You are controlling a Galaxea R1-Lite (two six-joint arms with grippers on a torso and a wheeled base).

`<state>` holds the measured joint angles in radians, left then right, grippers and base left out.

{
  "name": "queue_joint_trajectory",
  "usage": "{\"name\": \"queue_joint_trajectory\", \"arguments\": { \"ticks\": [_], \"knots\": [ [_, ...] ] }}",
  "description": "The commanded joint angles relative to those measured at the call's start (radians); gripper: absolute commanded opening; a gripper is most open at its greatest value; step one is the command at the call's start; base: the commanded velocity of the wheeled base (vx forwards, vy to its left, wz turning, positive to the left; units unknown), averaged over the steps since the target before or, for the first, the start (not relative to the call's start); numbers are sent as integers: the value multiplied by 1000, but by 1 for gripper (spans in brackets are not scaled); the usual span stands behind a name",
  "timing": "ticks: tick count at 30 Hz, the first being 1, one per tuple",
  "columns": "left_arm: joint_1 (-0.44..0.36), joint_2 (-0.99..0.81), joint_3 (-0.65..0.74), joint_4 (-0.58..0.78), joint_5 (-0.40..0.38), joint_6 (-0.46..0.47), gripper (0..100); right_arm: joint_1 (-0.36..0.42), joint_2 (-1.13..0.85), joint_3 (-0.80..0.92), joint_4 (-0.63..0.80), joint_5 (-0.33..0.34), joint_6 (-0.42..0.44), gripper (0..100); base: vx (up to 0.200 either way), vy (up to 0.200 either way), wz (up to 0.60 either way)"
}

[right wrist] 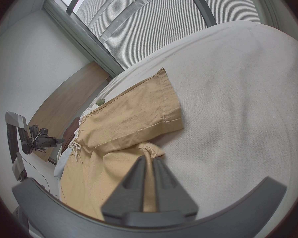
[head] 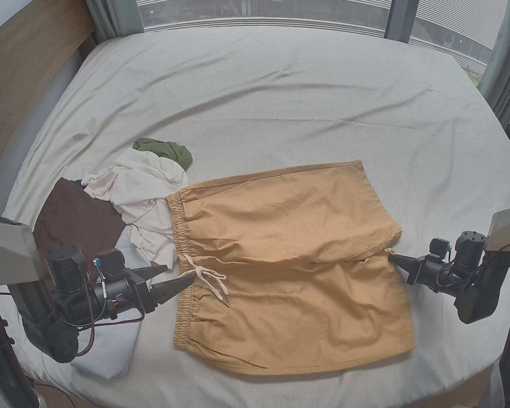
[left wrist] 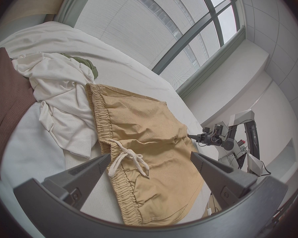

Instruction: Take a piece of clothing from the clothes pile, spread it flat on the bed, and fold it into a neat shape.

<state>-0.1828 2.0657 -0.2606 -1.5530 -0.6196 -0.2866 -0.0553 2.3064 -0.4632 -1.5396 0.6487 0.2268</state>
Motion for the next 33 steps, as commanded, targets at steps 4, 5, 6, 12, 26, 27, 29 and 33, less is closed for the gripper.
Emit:
{"name": "queue_joint_trajectory", "arguments": {
  "ticks": [4,5,6,12,26,27,29,33],
  "knots": [
    [0,5,1,-1,0,0,100,-17,-1,8,-1,-3,-6,0,0,0,0],
    [0,7,1,-1,0,1,100,-29,-21,18,-1,-4,-11,0,0,0,0],
    [0,10,1,-2,0,1,100,-35,-36,26,-1,-4,-12,0,0,0,0],
    [0,36,14,-1,0,17,100,-43,-56,34,1,-8,-11,0,0,0,0],
    [-7,82,44,-1,-5,56,100,-54,-56,20,-1,-14,-12,100,0,0,0],
    [-6,82,52,-1,-5,56,100,-55,-61,18,-1,-18,-14,100,0,0,0],
    [-4,80,78,-1,-5,55,100,-58,-71,20,1,-26,-15,100,0,0,0],
    [-6,83,124,-1,-25,58,100,-84,-124,26,1,-21,-15,100,0,0,0]
  ]
}}
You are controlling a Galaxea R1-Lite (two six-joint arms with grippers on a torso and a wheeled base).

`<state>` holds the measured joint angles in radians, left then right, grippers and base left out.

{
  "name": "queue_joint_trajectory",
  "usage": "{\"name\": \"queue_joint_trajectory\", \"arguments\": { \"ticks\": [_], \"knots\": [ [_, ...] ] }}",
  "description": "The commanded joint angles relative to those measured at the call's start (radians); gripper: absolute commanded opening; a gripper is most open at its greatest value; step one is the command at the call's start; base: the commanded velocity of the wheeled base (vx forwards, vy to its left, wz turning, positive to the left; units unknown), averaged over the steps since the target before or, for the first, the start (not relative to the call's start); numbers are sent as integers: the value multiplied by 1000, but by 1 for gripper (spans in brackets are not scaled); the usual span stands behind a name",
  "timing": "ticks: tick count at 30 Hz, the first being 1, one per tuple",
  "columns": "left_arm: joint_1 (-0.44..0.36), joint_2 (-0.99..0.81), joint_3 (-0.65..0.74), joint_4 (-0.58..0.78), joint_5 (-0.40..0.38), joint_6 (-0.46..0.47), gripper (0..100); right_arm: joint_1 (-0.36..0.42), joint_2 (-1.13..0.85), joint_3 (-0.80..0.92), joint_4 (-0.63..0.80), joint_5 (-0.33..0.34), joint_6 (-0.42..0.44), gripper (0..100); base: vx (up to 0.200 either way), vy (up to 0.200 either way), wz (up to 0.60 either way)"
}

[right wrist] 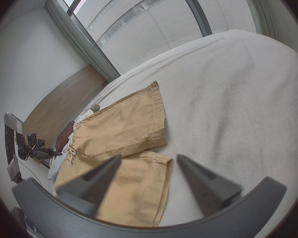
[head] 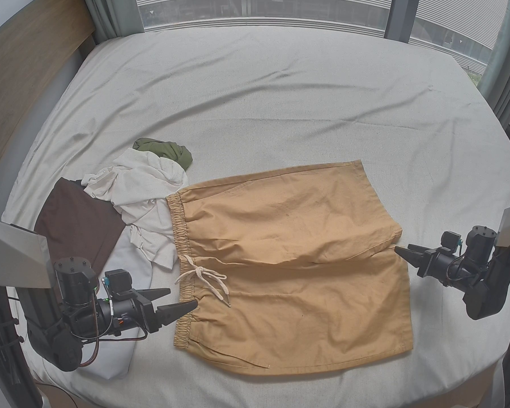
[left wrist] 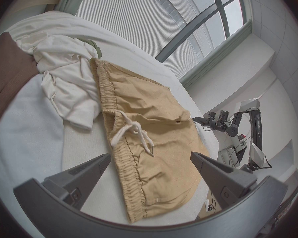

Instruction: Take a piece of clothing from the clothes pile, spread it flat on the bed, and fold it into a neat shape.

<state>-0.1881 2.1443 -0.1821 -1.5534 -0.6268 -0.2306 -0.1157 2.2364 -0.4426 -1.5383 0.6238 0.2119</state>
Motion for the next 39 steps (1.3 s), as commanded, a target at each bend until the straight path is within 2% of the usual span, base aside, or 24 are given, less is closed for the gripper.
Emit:
{"name": "queue_joint_trajectory", "arguments": {
  "ticks": [1,18,26,39],
  "knots": [
    [-1,6,49,-1,-27,2,100,-25,-61,5,0,4,0,100,0,0,0],
    [-7,88,159,-1,-42,7,100,-15,-121,24,1,4,0,100,0,0,0],
    [-16,167,135,-1,-40,31,100,-15,-116,18,1,4,0,100,0,0,0],
    [-16,194,90,-1,-39,27,100,-13,-115,18,0,2,0,100,0,0,0]
  ]
}}
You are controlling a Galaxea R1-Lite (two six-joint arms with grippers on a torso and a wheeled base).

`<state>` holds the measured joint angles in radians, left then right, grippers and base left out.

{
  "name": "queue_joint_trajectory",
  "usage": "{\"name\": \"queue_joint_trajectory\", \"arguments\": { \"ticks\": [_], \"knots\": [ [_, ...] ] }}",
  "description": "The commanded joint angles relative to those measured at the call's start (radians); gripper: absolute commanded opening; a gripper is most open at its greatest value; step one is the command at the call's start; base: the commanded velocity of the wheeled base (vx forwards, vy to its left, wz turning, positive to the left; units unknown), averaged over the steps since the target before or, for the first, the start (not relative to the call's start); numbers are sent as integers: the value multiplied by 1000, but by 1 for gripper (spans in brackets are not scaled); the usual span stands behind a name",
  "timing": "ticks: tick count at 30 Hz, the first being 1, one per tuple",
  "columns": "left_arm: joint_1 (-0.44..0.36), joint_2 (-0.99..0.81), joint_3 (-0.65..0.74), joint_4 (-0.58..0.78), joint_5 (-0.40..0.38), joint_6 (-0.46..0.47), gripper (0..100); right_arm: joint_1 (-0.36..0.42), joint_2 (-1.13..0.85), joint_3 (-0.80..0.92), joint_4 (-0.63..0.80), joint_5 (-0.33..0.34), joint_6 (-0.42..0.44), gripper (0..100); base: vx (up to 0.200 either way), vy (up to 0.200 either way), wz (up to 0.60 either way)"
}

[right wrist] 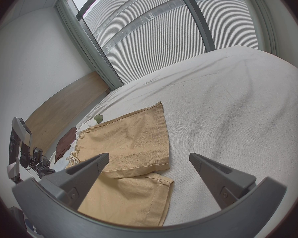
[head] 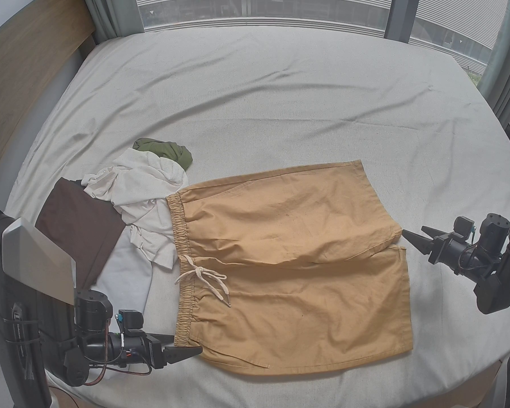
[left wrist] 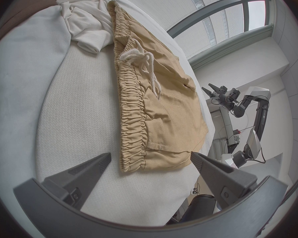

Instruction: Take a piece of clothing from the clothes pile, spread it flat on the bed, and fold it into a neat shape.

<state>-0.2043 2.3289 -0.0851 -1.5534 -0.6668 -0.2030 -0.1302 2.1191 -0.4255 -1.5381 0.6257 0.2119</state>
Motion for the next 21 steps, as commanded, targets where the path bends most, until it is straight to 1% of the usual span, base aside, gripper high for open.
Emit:
{"name": "queue_joint_trajectory", "arguments": {
  "ticks": [1,3,4,10,12,17,21],
  "knots": [
    [2,10,-7,-2,1,-1,100,0,2,1,1,0,0,100,0,0,0],
    [3,10,-8,-1,1,-3,100,0,4,2,1,0,0,100,0,0,0],
    [3,10,-10,-1,1,-3,0,1,2,4,0,0,0,100,0,0,0],
    [5,9,-15,-2,1,-3,0,1,2,17,1,0,-2,100,0,0,0],
    [8,7,-16,-2,1,-1,0,0,2,37,1,2,-16,100,0,0,0],
    [9,-2,-15,-2,0,-1,0,-2,7,88,27,2,-69,100,0,0,0],
    [8,-3,-15,-2,0,0,0,-5,5,134,110,3,-138,100,0,0,0]
  ]
}}
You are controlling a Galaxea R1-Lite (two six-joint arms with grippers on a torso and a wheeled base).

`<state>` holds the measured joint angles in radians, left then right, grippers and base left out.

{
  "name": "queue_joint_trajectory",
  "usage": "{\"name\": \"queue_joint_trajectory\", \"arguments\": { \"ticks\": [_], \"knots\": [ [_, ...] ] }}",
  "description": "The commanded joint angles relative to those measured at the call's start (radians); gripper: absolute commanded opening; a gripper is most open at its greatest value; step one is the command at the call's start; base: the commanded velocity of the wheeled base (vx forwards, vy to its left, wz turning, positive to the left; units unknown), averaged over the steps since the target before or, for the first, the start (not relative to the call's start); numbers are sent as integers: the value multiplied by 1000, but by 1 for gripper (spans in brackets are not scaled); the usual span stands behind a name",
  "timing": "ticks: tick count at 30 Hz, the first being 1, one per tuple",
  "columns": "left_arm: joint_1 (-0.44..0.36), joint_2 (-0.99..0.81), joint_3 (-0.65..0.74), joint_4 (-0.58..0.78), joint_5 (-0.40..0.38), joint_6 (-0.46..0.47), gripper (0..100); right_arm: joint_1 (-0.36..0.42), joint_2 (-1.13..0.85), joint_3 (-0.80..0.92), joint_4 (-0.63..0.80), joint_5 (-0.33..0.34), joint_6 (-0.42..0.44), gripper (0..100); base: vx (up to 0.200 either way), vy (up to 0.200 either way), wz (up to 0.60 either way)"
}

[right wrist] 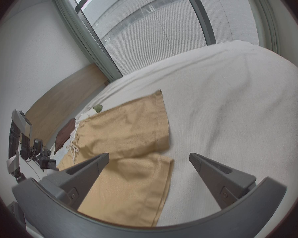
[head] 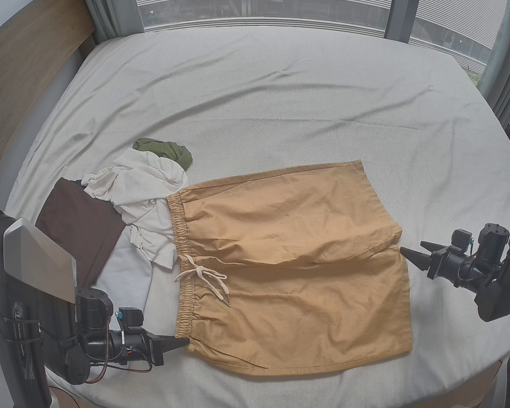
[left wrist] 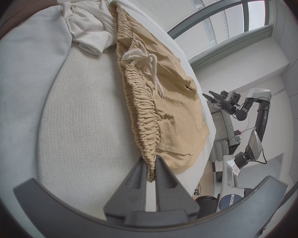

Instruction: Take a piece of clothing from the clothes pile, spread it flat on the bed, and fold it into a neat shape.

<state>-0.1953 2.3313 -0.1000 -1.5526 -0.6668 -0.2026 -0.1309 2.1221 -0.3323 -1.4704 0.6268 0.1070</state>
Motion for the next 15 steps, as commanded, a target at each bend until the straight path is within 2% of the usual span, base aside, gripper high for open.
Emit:
{"name": "queue_joint_trajectory", "arguments": {
  "ticks": [1,8,10,15],
  "knots": [
    [-3,-4,0,-3,0,2,0,-6,1,50,62,1,-49,100,0,0,0],
    [-7,-3,-1,-3,0,2,0,-12,-1,107,142,2,-98,100,0,0,0],
    [-7,-1,-3,-3,-4,2,0,-9,-2,165,188,4,-158,100,0,0,0],
    [-9,-1,-4,-3,-4,2,0,0,-13,220,257,4,-210,100,0,0,0]
  ]
}}
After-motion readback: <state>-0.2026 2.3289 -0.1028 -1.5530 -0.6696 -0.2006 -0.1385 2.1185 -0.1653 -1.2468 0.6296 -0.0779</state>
